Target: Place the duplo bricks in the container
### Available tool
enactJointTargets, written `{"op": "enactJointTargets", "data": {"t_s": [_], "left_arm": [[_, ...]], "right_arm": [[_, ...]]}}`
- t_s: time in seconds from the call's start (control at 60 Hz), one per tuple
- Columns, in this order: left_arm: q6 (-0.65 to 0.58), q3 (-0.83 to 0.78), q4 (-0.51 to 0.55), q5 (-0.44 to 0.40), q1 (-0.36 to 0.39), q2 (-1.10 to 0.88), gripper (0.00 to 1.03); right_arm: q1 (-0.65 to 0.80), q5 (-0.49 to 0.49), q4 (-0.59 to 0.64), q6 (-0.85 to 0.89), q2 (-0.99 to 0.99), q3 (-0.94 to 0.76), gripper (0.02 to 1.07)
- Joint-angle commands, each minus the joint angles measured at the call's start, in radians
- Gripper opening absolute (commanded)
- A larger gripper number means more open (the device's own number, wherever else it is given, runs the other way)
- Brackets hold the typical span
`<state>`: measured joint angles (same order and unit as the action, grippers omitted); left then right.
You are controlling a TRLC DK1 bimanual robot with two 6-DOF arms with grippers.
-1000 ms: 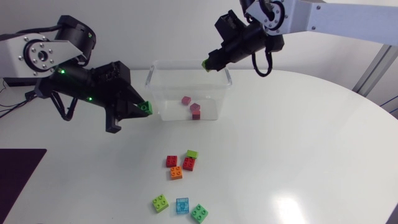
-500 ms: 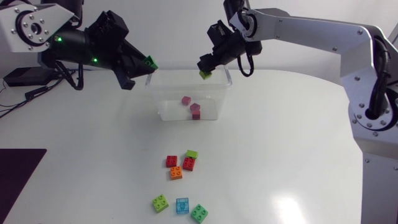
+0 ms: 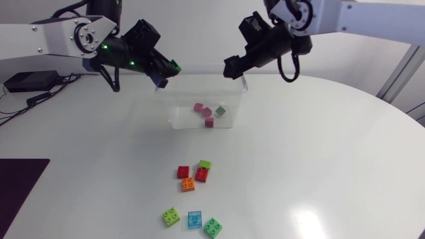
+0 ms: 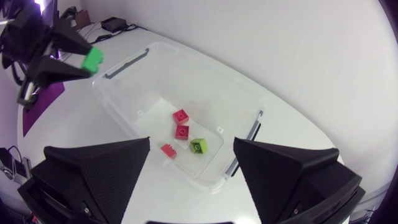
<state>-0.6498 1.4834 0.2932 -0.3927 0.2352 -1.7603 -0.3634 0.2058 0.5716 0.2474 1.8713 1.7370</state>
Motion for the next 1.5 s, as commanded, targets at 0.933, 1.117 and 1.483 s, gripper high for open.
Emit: {"op": "enactJointTargets", "data": {"t_s": [0.933, 1.117, 1.483], "left_arm": [[0.062, 0.038, 0.009, 0.064, 0.007, 0.045, 0.98], [-0.07, -0.137, 0.172, -0.018, -0.034, 0.232, 0.98], [-0.251, -0.446, 0.302, -0.029, -0.056, 0.487, 0.98]], "right_arm": [[-0.253, 0.012, -0.104, 0.072, -0.325, -0.694, 1.02], [-0.266, 0.012, -0.128, 0.076, -0.244, -0.674, 1.02], [-0.302, -0.009, -0.128, 0.069, -0.074, -0.565, 1.02]]}}
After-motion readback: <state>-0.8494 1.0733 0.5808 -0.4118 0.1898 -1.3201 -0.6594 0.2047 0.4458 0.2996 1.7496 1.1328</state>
